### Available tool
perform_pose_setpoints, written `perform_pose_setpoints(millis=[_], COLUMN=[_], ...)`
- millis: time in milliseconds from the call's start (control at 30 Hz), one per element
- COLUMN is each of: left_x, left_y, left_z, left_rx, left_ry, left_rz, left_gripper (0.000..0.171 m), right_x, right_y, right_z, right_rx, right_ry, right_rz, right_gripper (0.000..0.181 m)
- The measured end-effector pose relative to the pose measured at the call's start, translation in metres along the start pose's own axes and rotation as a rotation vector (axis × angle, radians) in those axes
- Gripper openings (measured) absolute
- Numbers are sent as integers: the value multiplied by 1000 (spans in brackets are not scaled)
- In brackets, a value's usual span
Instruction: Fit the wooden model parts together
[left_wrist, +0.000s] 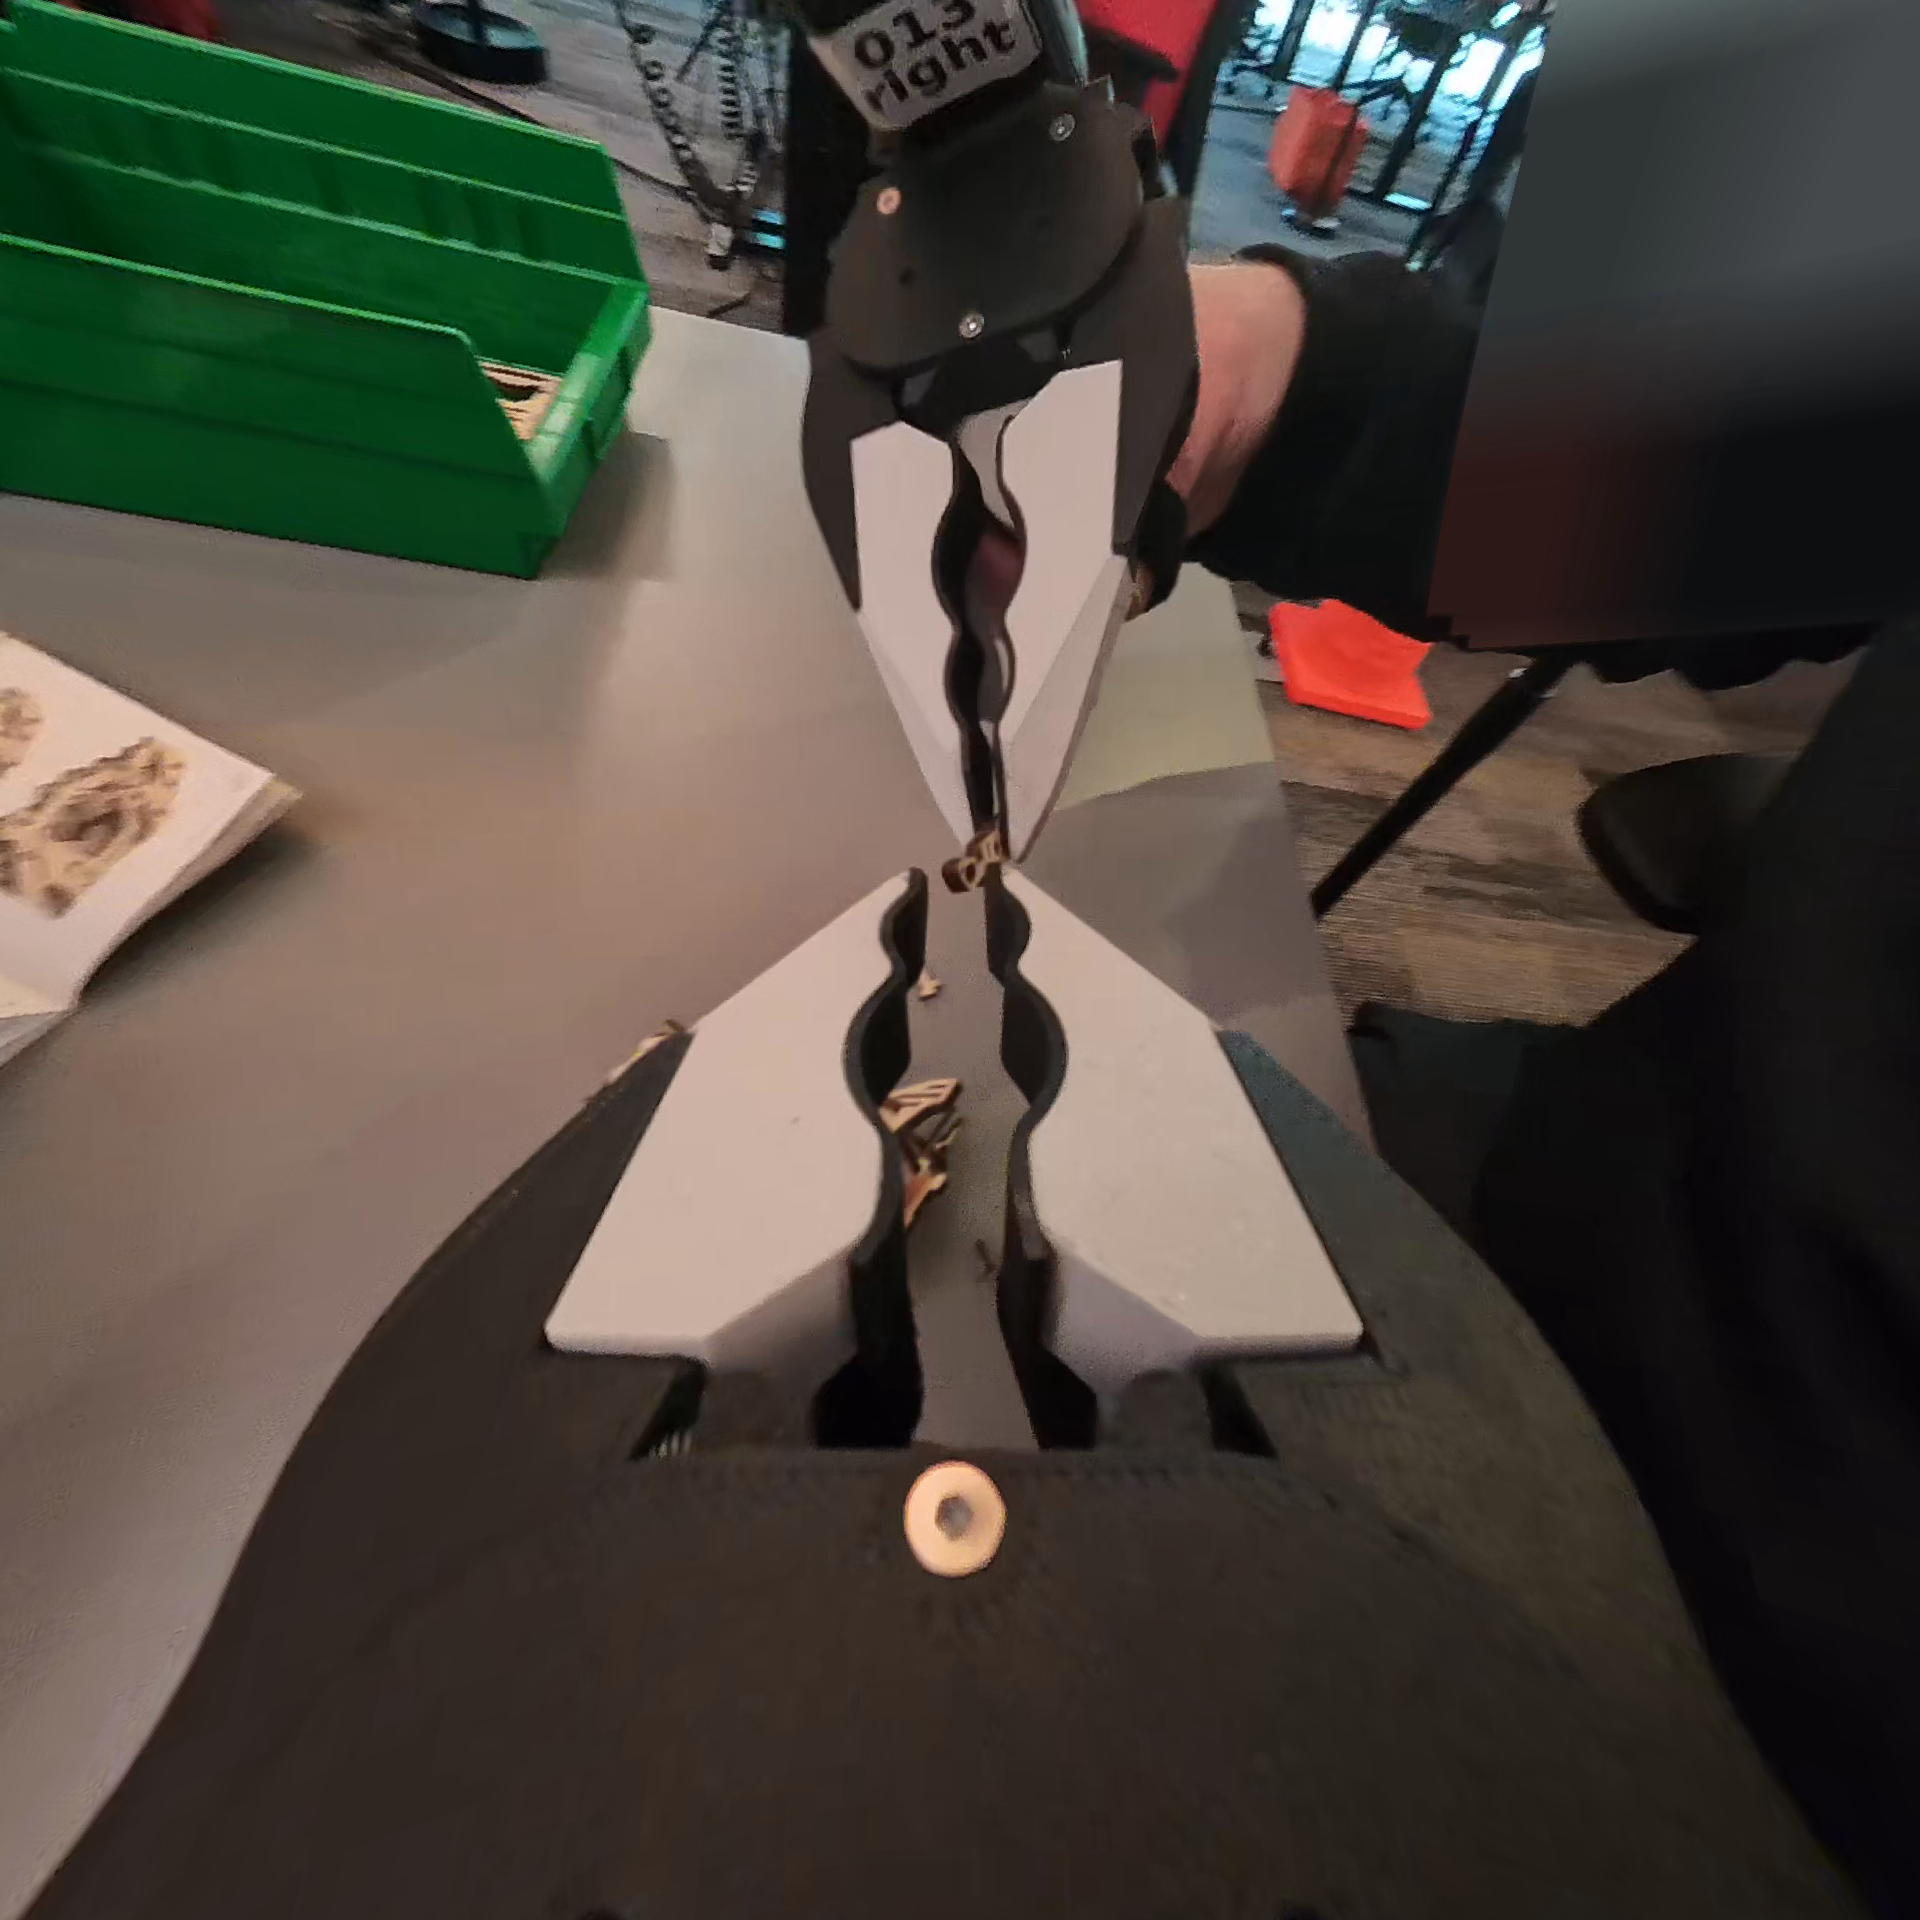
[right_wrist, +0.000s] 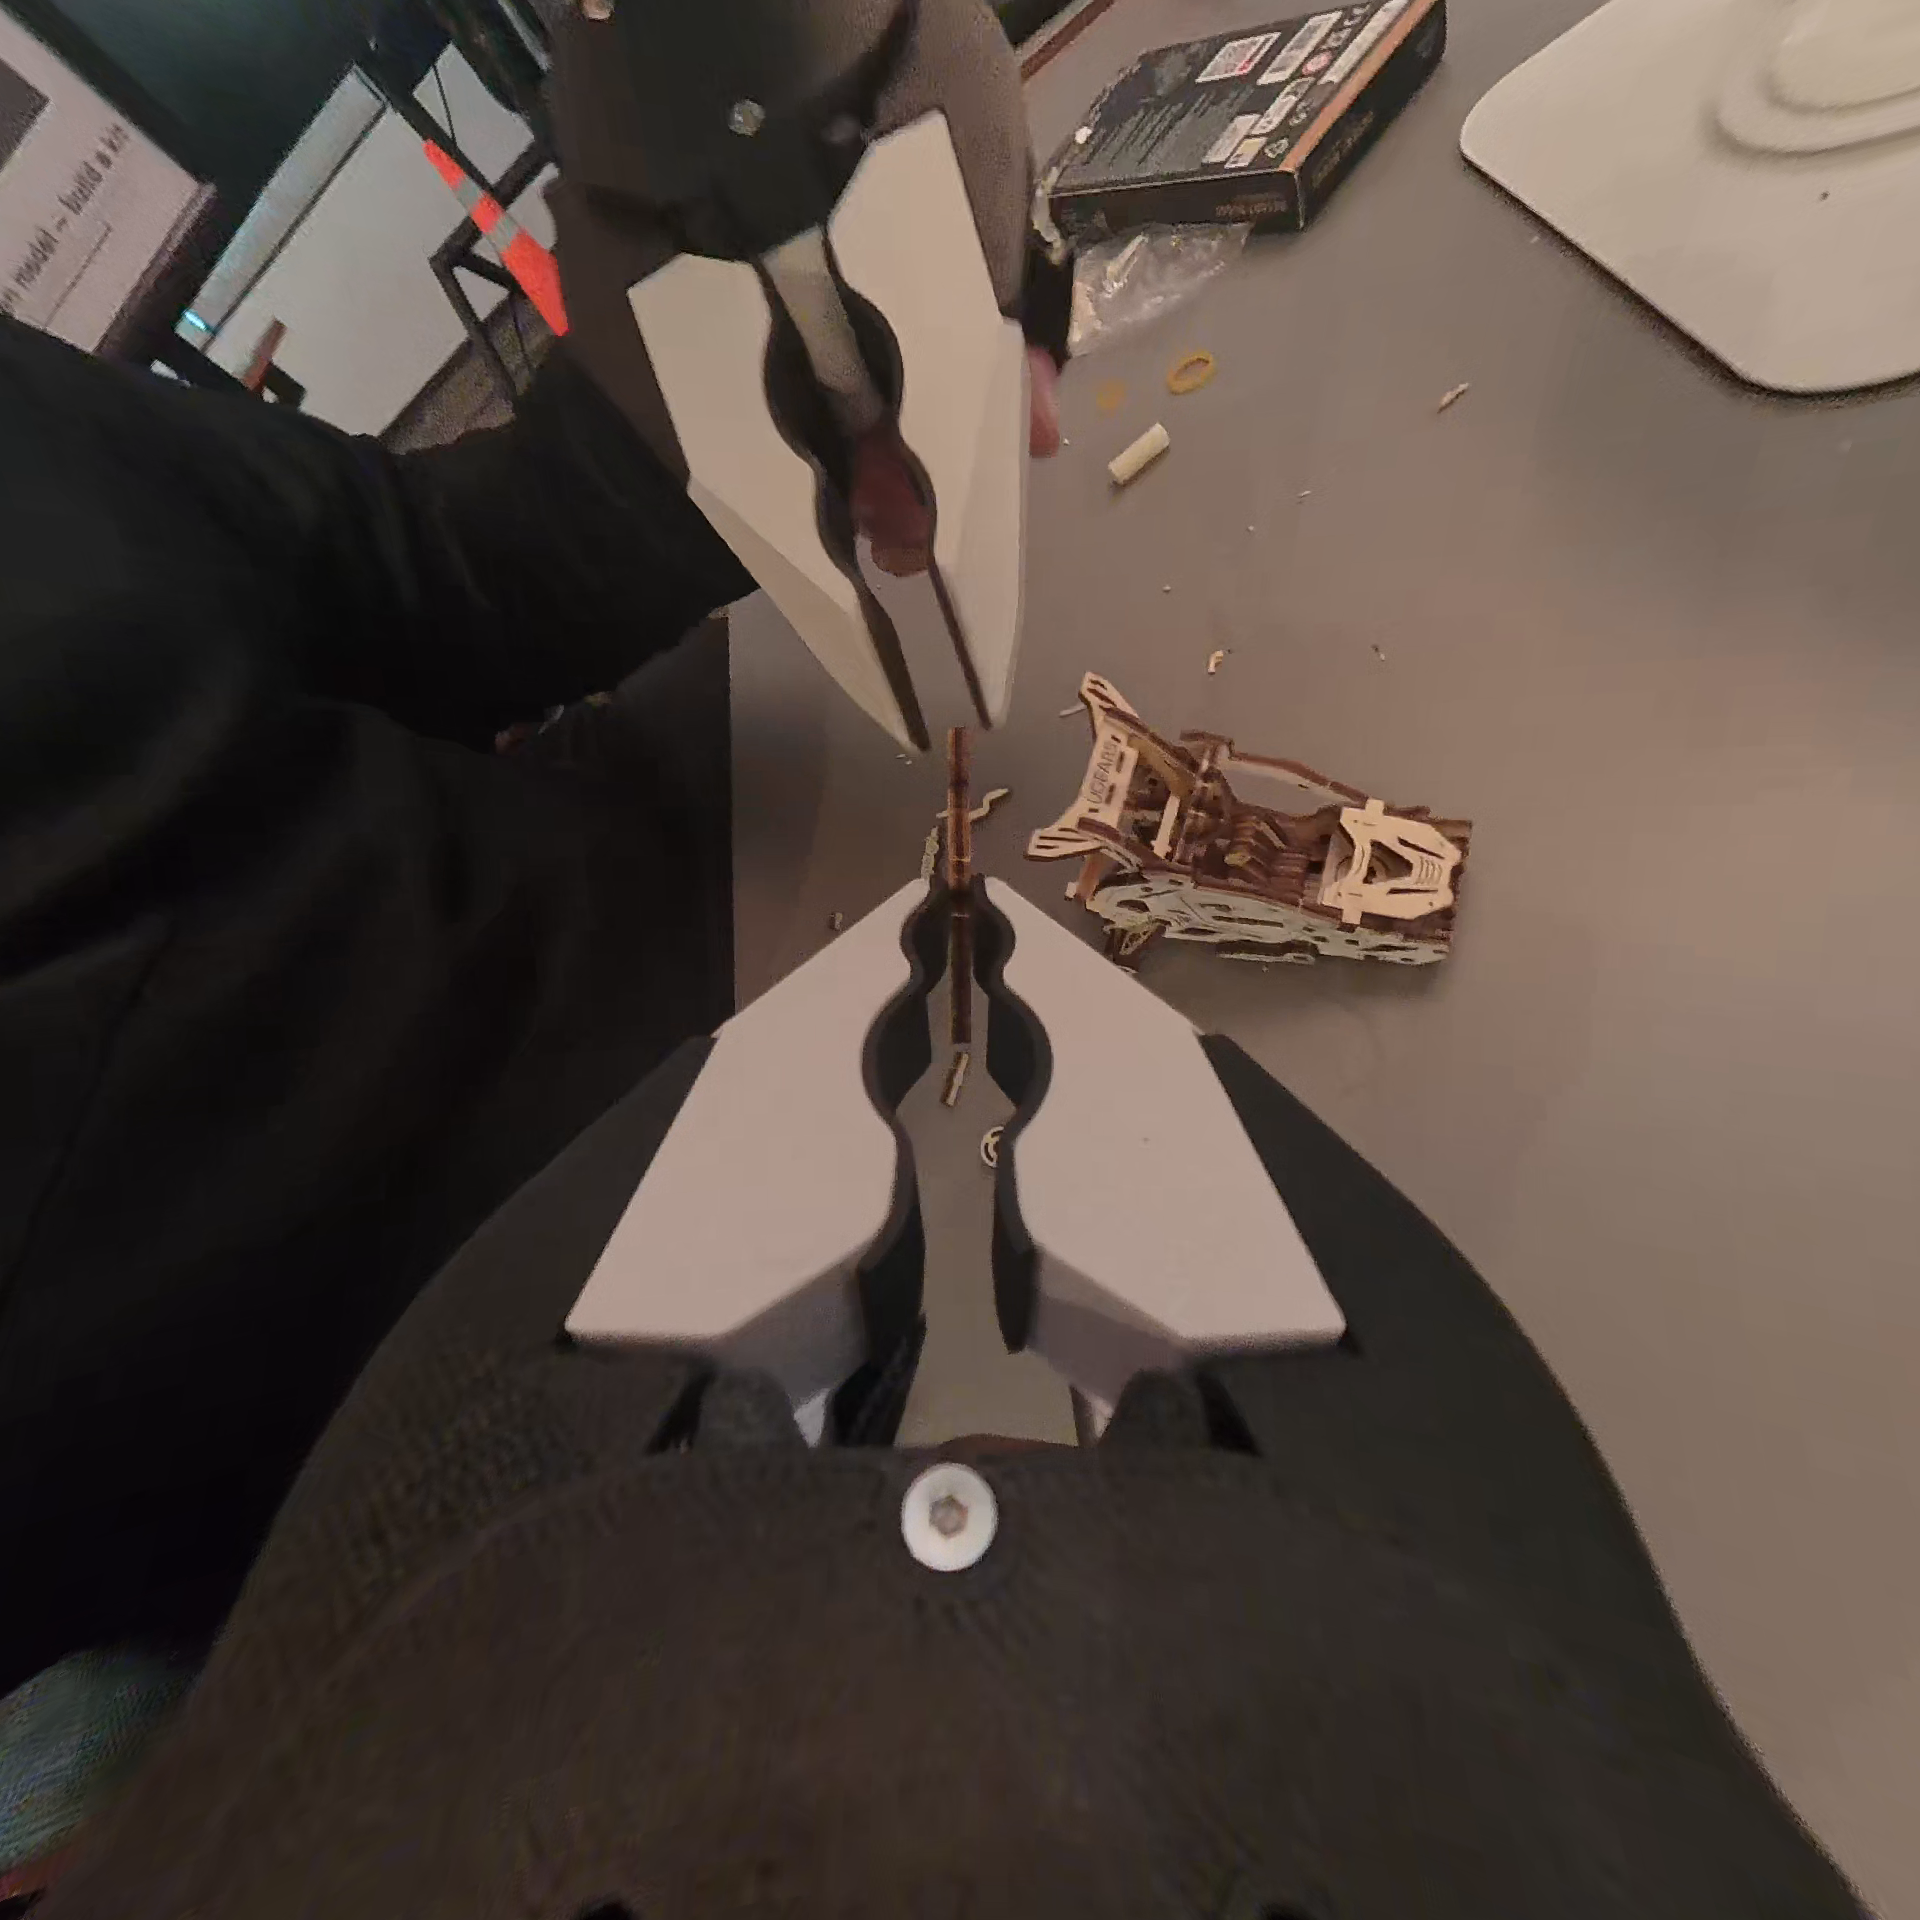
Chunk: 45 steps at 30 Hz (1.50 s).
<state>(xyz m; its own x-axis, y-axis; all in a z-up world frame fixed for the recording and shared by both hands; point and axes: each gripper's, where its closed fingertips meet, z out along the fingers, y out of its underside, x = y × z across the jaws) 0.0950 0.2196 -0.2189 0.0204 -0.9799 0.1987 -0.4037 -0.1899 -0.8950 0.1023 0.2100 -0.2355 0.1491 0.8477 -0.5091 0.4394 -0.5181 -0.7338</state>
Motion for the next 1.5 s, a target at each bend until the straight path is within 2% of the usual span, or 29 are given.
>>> perform_pose_setpoints(millis=[100, 300, 367, 467, 667, 800, 933, 1000, 1067, 1200, 1300, 1400, 1500], left_x=[8, 16, 12, 8, 31, 41, 40, 38, 34, 29, 25, 22, 22], left_y=[-4, -13, -13, -15, -9, -7, -8, -11, -14, -16, -15, -17, -18], left_z=[5, 6, 5, -1, 12, 19, 17, 14, 11, 8, 9, 8, 5], left_rx=[34, 78, 84, 102, 74, 85, 132, 174, 227, 326, 352, 388, 410], left_ry=[63, 137, 125, 95, 168, 192, 184, 173, 149, 147, 138, 137, 118], left_rz=[-49, -121, -145, -165, -195, -209, -279, -328, -393, -549, -617, -654, -647], left_gripper=[2, 1, 2, 14, 17, 1, 1, 0, 0, 0, 0, 0, 1], right_x=[-5, -13, -12, -15, -26, -34, -34, -27, -17, -20, -19, -18, -18], right_y=[0, 0, -2, -5, 7, 8, 5, -3, -5, -7, -7, -10, -13], right_z=[0, 0, -3, -9, -3, 1, 1, -3, -9, -11, -9, -7, -8], right_rx=[-30, -57, -47, -20, -73, -85, -57, -10, -5, -38, -103, -114, -86], right_ry=[15, 12, 23, 15, -14, -32, -8, 64, 219, 482, 632, 689, 641], right_rz=[-38, -77, -86, -77, -87, -104, -97, -104, -176, -431, -574, -614, -561], right_gripper=[1, 1, 1, 1, 1, 1, 2, 16, 30, 25, 14, 9, 7])
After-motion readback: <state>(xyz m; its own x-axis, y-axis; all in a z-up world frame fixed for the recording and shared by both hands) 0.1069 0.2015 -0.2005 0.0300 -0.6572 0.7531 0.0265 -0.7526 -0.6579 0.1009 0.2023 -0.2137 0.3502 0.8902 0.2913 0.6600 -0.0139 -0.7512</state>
